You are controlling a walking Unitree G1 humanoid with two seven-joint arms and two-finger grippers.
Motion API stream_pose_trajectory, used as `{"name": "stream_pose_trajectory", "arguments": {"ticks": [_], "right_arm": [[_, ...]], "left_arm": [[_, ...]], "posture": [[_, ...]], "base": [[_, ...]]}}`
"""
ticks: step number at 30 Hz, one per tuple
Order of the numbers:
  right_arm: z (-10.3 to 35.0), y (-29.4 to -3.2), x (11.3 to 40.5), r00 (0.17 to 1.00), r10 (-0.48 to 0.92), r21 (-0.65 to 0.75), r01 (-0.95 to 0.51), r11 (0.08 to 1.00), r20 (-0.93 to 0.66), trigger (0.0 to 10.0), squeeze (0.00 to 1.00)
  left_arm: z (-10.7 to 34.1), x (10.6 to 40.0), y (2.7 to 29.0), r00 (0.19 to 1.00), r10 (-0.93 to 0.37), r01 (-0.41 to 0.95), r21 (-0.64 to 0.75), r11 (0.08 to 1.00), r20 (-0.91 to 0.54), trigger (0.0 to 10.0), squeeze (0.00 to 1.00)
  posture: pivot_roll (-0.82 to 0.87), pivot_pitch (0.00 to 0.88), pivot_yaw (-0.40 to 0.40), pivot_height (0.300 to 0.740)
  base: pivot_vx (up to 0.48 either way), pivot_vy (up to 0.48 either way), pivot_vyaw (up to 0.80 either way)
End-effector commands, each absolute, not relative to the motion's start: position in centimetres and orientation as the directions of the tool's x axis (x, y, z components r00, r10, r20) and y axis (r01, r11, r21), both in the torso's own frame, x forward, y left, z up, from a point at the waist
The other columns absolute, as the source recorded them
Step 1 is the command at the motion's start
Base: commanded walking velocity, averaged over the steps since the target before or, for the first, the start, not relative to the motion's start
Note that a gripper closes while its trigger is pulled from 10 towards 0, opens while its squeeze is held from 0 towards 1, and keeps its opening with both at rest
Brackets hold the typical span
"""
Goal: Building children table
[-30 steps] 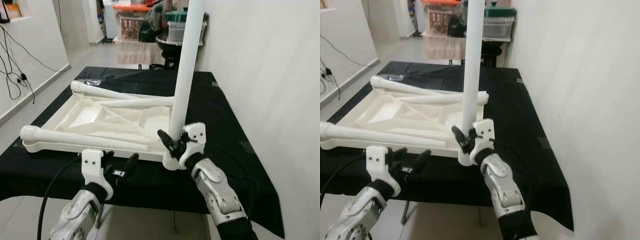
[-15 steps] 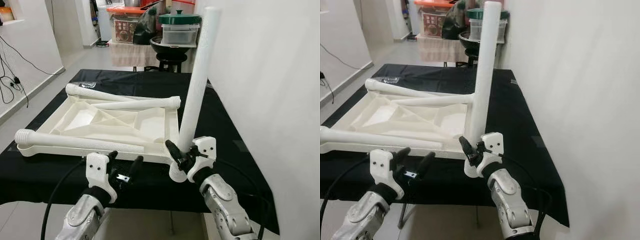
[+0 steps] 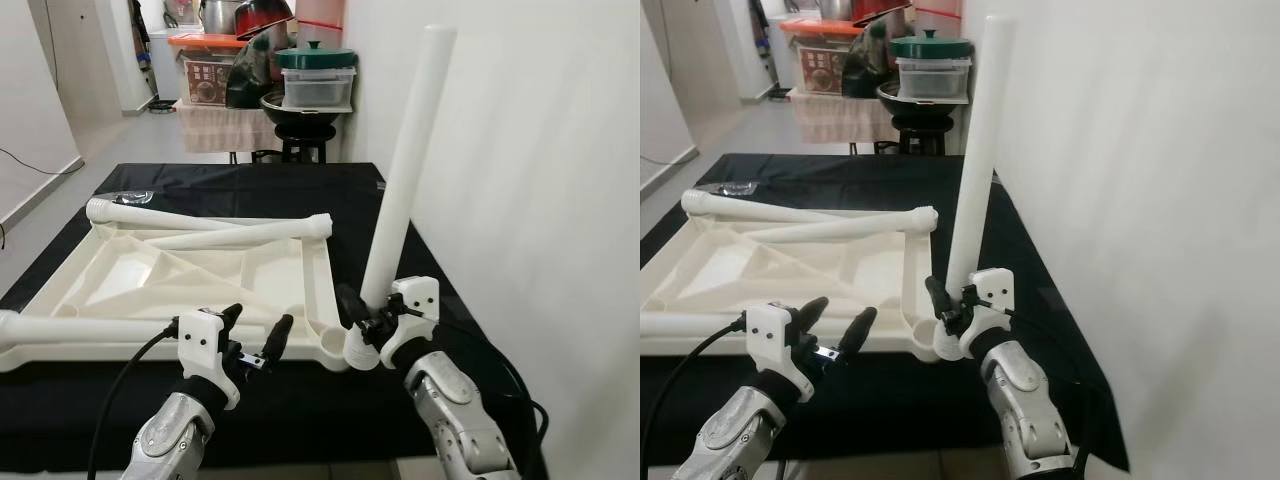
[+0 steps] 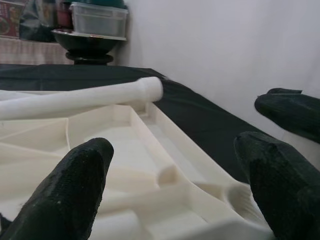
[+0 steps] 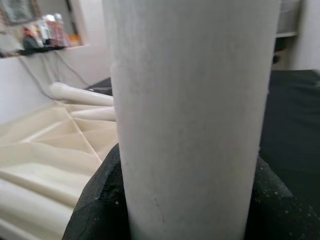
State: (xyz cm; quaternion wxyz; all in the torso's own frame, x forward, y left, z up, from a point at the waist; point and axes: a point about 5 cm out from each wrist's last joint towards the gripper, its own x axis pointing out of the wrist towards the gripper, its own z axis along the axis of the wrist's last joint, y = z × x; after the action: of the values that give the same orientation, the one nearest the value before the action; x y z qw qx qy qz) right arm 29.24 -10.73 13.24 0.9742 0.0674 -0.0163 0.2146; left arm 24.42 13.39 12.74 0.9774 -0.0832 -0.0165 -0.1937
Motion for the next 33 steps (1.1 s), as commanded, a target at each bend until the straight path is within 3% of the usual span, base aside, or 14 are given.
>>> {"name": "stream_pose_trajectory", "arguments": {"ticks": [1,4,10,21,33], "right_arm": [[13.8,-10.7,29.2,0.899,0.432,0.116,-0.438,0.891,0.074,10.0,0.00],[14.3,-10.4,28.9,0.875,0.467,0.156,-0.483,0.862,0.130,10.0,0.00],[13.8,-10.3,29.1,0.882,0.465,0.156,-0.472,0.868,0.084,10.0,0.00],[14.0,-10.5,28.8,0.865,0.493,0.188,-0.501,0.845,0.092,10.0,0.00],[15.0,-10.7,28.5,0.805,0.581,0.178,-0.594,0.785,0.123,10.0,0.00]], "left_arm": [[12.6,24.5,13.5,0.924,-0.377,0.382,-0.145,0.913,0.061,10.0,0.00],[12.6,24.4,13.5,0.923,-0.380,0.384,-0.136,0.913,0.060,10.0,0.00],[12.6,24.4,13.5,0.923,-0.380,0.385,-0.132,0.913,0.062,10.0,0.00],[12.8,23.2,12.5,0.870,-0.490,0.492,-0.124,0.862,0.050,10.0,0.00],[12.6,22.8,13.0,0.868,-0.496,0.488,-0.141,0.862,-0.031,10.0,0.00]], "posture": [[0.00,0.000,-0.038,0.740],[0.00,0.000,-0.037,0.740],[0.01,0.000,-0.037,0.740],[0.01,0.000,-0.036,0.740],[0.02,0.000,-0.037,0.740]], "base": [[0.349,0.000,0.54],[0.317,0.000,0.80],[0.314,0.000,0.00],[0.000,0.000,0.00],[0.000,0.000,0.00]]}}
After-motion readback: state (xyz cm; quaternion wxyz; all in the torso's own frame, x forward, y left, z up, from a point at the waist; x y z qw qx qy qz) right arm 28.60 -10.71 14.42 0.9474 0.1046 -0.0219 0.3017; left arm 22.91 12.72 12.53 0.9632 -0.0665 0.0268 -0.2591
